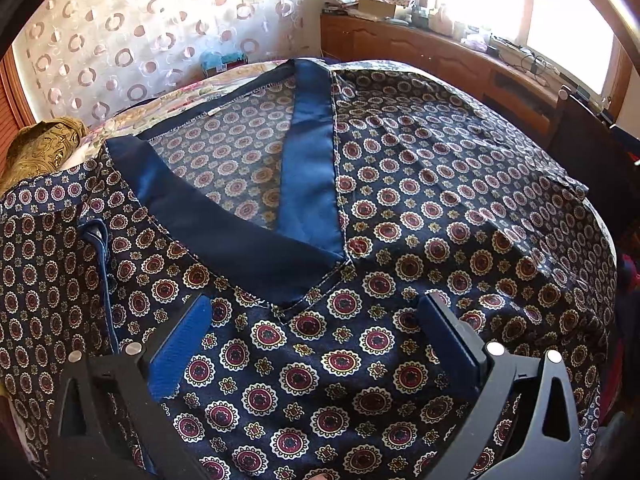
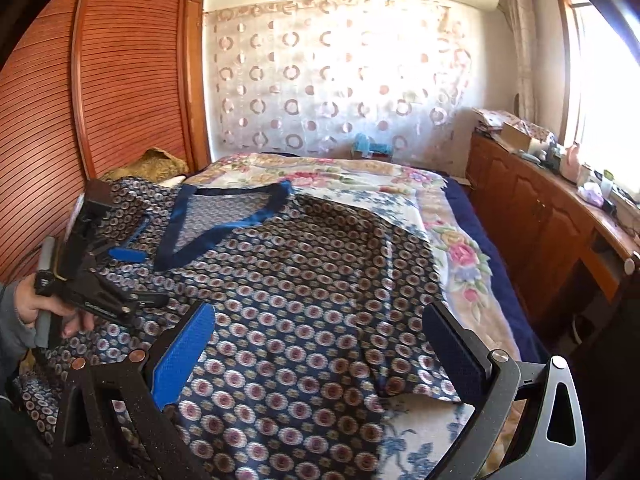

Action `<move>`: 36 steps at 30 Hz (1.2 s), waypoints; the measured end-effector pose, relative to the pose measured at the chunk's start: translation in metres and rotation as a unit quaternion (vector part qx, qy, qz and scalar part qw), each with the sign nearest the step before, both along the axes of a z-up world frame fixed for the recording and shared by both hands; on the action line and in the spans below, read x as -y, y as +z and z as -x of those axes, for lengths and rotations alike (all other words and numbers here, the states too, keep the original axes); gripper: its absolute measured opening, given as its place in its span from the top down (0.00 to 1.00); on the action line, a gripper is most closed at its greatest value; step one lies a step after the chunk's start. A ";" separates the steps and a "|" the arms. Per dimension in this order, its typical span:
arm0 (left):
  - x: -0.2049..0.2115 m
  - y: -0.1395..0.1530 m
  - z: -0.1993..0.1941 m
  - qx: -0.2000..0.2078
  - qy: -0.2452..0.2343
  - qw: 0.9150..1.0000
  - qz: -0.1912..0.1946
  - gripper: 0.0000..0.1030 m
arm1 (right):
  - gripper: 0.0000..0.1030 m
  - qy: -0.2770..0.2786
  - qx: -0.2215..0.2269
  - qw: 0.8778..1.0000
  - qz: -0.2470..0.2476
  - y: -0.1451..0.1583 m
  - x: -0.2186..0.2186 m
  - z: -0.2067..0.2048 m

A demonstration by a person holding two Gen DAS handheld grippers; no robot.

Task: Fold small clothes
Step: 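Grasp the shirt's other side edge with the right gripper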

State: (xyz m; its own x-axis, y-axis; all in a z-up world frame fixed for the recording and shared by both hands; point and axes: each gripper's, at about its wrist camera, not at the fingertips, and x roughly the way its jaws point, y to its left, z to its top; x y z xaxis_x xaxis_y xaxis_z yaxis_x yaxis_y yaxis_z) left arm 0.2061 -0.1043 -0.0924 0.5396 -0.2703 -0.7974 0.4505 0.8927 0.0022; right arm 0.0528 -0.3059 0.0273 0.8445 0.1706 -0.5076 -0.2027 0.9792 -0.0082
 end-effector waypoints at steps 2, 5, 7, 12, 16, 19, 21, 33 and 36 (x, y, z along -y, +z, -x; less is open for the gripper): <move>0.000 0.000 0.000 0.000 0.000 1.000 0.000 0.00 | 0.00 -0.008 -0.005 1.000 0.000 -0.002 0.008 -0.001; 0.000 0.000 0.000 0.000 0.000 1.000 0.000 0.00 | 0.00 -0.024 -0.019 1.000 0.000 -0.010 0.021 -0.008; 0.000 0.000 0.000 0.000 0.000 1.000 0.000 0.00 | 0.00 -0.034 -0.029 0.999 -0.001 -0.015 0.029 -0.015; 0.000 0.000 0.000 0.000 0.000 1.000 0.000 0.00 | 0.00 -0.058 -0.060 0.996 -0.010 -0.030 0.058 -0.029; 0.000 0.000 0.000 0.000 0.000 1.000 0.000 0.00 | 0.00 -0.068 -0.093 0.993 -0.021 -0.042 0.078 -0.045; 0.000 0.000 0.000 0.000 0.000 1.000 0.000 0.00 | 0.01 -0.071 -0.113 0.990 -0.037 -0.050 0.094 -0.052; 0.000 0.000 0.000 0.000 0.000 1.000 0.000 0.00 | 0.02 -0.072 -0.120 0.989 -0.051 -0.052 0.103 -0.056; 0.000 0.000 0.000 0.000 0.000 1.000 0.000 0.00 | 0.46 -0.030 -0.149 0.978 -0.144 -0.057 0.139 -0.055; 0.000 0.000 0.000 0.000 0.000 1.000 0.000 0.00 | 0.53 -0.039 -0.146 0.980 -0.130 -0.054 0.142 -0.052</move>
